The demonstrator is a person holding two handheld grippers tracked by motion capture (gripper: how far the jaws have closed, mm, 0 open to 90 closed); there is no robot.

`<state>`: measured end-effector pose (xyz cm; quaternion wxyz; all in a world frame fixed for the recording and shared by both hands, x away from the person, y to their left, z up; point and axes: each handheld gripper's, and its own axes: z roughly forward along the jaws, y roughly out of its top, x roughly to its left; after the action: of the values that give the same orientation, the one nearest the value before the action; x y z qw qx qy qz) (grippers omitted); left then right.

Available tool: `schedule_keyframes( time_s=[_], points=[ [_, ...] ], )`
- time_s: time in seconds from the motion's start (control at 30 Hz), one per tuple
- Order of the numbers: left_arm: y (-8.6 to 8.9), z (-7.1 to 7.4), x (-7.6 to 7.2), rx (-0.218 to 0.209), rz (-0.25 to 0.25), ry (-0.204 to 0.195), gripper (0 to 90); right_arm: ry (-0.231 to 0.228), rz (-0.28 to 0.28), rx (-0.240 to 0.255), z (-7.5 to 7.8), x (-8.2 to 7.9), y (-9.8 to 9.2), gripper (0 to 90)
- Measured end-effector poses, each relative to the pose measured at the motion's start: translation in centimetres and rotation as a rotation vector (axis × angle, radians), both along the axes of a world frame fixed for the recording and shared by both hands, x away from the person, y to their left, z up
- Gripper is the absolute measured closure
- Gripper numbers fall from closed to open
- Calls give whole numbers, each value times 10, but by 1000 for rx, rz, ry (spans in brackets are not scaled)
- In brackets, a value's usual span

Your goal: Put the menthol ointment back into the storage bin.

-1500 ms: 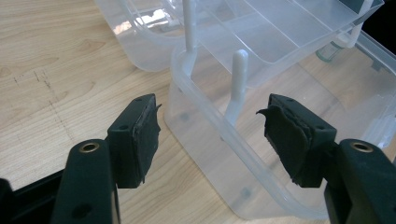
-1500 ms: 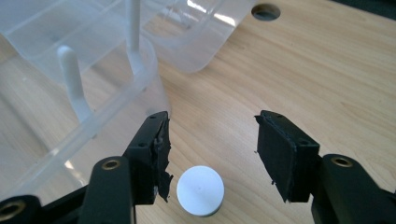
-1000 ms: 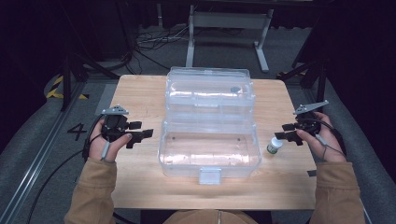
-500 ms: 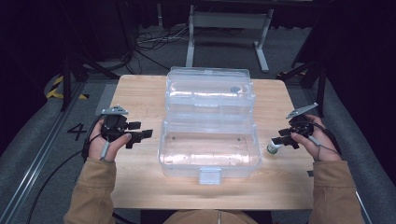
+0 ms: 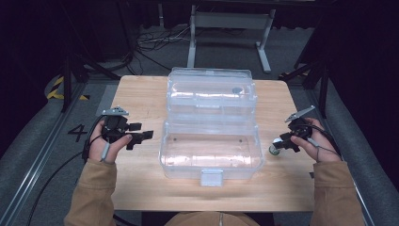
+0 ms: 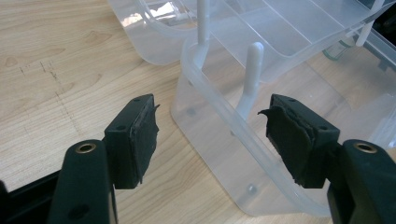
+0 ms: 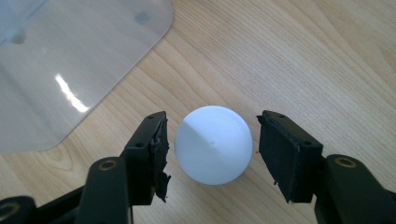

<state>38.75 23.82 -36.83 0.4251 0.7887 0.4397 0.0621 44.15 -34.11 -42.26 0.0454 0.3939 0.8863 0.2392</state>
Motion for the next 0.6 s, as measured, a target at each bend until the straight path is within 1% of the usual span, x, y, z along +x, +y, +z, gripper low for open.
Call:
schedule_keyframes(
  time_s=[0.13,0.2,0.47,0.6],
  points=[
    [0,0,0,-4,4,3,341,-4,1,-23,-4,1,1,444],
    [0,0,0,-5,3,4,341,-2,11,-31,-5,1,2,449],
    [0,-1,0,-1,2,4,341,11,21,-53,-8,2,4,455],
    [0,-1,0,0,2,6,341,17,30,-64,-9,1,5,478]
  ],
)
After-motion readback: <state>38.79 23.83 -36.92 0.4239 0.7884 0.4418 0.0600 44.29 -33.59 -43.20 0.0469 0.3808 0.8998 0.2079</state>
